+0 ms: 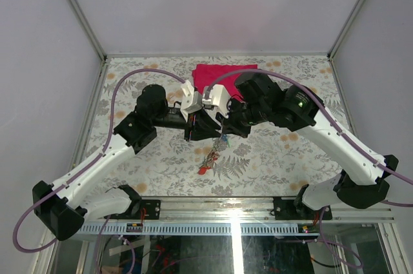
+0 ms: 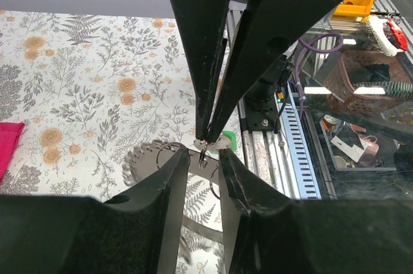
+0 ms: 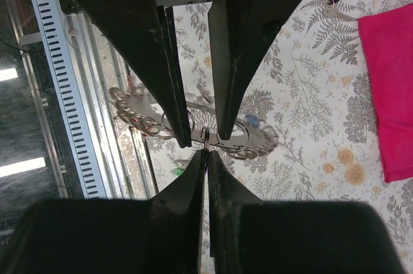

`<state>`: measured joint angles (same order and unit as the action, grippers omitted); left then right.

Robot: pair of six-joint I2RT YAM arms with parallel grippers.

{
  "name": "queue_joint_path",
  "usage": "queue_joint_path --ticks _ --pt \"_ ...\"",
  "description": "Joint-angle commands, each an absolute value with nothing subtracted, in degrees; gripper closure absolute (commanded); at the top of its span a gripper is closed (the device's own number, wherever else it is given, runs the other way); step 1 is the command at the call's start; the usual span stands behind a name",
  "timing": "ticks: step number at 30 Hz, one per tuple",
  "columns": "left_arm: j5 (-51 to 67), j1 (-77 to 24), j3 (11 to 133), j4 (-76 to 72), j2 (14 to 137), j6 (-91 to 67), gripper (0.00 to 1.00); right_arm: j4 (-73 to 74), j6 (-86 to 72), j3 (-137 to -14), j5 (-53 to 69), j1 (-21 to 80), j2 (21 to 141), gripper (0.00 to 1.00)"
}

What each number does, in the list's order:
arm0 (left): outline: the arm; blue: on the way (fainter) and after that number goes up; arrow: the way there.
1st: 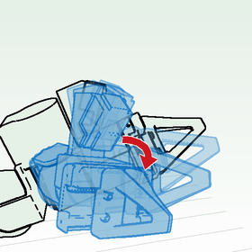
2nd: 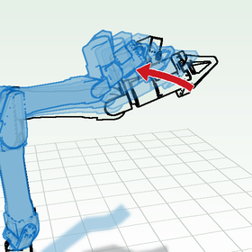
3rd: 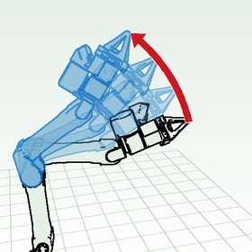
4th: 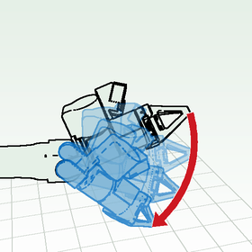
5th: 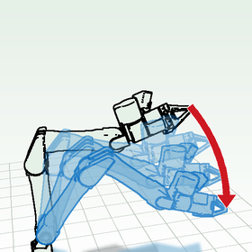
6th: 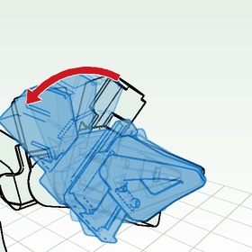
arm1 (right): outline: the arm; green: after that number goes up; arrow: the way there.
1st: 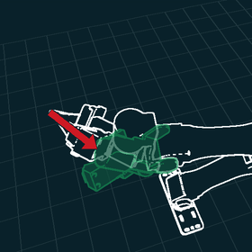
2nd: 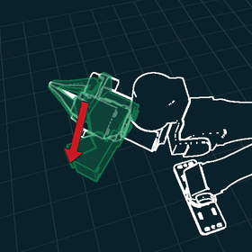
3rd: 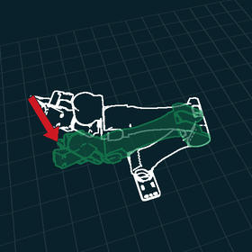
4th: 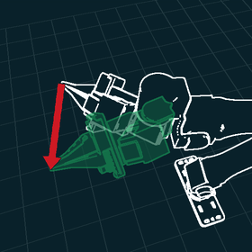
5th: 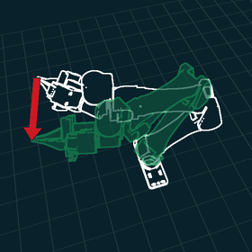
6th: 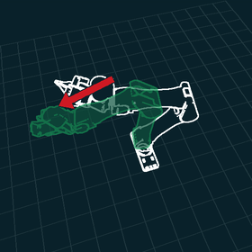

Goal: Put the keys on the keyring

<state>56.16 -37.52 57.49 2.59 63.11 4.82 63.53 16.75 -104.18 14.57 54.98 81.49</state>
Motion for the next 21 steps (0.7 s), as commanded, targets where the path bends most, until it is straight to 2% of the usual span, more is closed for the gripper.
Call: queue_joint_path --ticks 1,13,21 --pt "55.95 -37.96 59.70 2.99 63.56 6.36 0.74 59.77 17.18 -106.15 16.76 55.42 79.36 1.00" --pt "55.48 -38.42 60.25 3.01 63.96 6.28 0.77 58.63 17.08 -104.73 18.02 55.38 78.66 1.00" --pt "55.50 -38.77 60.43 3.03 63.64 6.05 0.99 57.87 16.95 -103.71 17.89 55.44 78.28 1.00"
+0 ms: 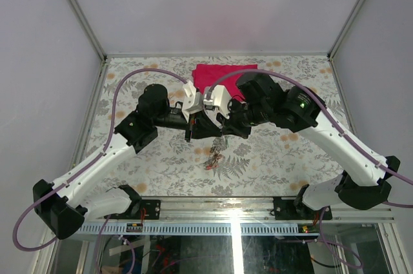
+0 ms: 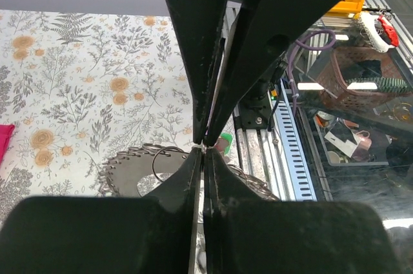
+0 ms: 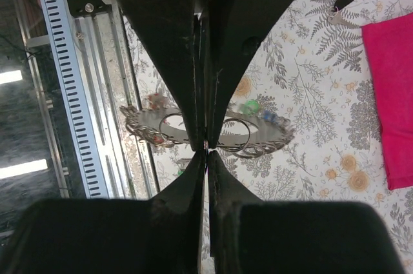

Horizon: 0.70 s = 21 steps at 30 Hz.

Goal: Put the keys on the keyring

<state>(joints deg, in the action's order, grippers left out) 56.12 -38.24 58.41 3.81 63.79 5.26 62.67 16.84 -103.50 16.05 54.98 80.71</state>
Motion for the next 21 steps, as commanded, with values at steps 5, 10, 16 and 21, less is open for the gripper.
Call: queue_joint_path --ticks 5,10,16,21 --pt "54.62 -38.76 60.38 2.09 63.06 4.31 1.00 54.63 15.11 -101.57 15.31 55.40 75.66 0.93" --pt "50.56 -38.69 56.87 -4.87 61.26 -1.32 1.00 46.48 10.32 -96.66 10.06 55.37 69.29 0.74" --pt "49.16 -35.94 52.98 -13.43 60.98 -8.68 1.00 38.79 1.97 -91.81 8.84 50.32 64.57 0.64" --pt "49.66 -34.14 52.36 -17.76 61.27 -12.13 1.00 32.18 -7.02 -86.34 20.84 38.31 61.70 0.62"
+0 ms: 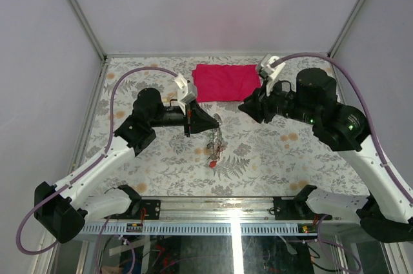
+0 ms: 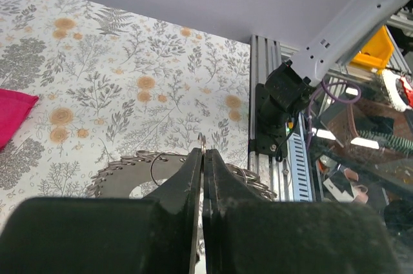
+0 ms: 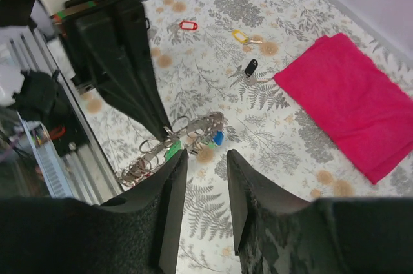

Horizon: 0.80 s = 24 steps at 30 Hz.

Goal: Put the keys on the keyring

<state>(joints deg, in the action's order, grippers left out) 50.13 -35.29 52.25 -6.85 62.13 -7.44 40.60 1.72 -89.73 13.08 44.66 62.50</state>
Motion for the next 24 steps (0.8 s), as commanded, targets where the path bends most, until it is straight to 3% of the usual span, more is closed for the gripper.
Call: queue_joint_path --ticks 1,8,16,24 --pt "49.58 -33.99 52.20 -18.67 61.08 -12.73 1.00 30.98 -8.12 -85.07 22.82 37.21 61.17 0.62" --pt "48.91 -33.51 52.17 -19.71 61.23 -14.00 1.00 25.34 -8.54 -75.66 26.27 36.65 57.81 0.59" --pt "49.06 -33.40 51.24 -20.63 61.08 -15.21 1.00 19.97 -10.46 -64.16 22.87 36.71 54.41 0.35" --pt "53.95 -33.39 51.82 -19.08 62.56 -14.59 1.00 12.08 -7.59 -52.21 12.64 36.73 47.38 0.31"
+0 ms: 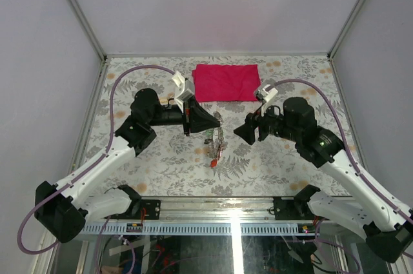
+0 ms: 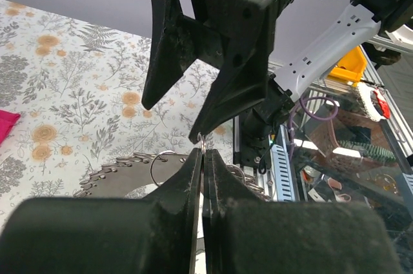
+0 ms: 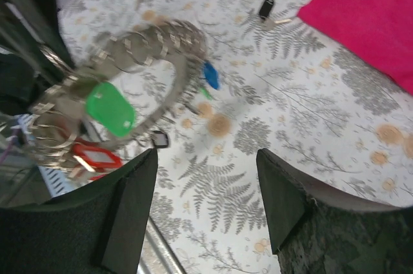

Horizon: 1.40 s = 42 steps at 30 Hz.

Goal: Put the keys on the keyring

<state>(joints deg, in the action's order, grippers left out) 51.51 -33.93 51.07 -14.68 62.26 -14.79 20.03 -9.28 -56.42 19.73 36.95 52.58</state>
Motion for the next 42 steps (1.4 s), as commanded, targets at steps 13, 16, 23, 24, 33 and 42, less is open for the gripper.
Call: queue_joint_path --ticks 13,16,23,24,33,42 --pt "49.35 -33.98 51.07 -13.17 69.45 -11.93 1.00 10.04 -6.81 -42.89 0.62 36.67 36.39 0.31" --pt "47.12 -33.88 50.40 -11.76 69.39 -10.89 1.00 11.13 -6.78 -42.48 -0.18 36.72 35.96 0.31" --pt "40.06 -33.84 48.63 -5.49 69.77 -8.05 1.00 11.68 -6.87 -42.19 -1.14 36.69 36.62 0.30" --pt "39.02 -33.82 48.22 -5.05 70.00 -8.01 1.00 11.71 -6.97 -42.19 -1.08 36.67 36.87 0.31" --pt "33.56 -33.57 45.32 -5.21 72.25 -8.39 0.99 11.65 -7.55 -41.72 -0.63 36.67 37.38 0.30" --pt "32.73 -35.17 50.65 -7.47 83.55 -9.62 0.99 12.79 -9.08 -41.29 -0.80 36.68 36.25 0.30"
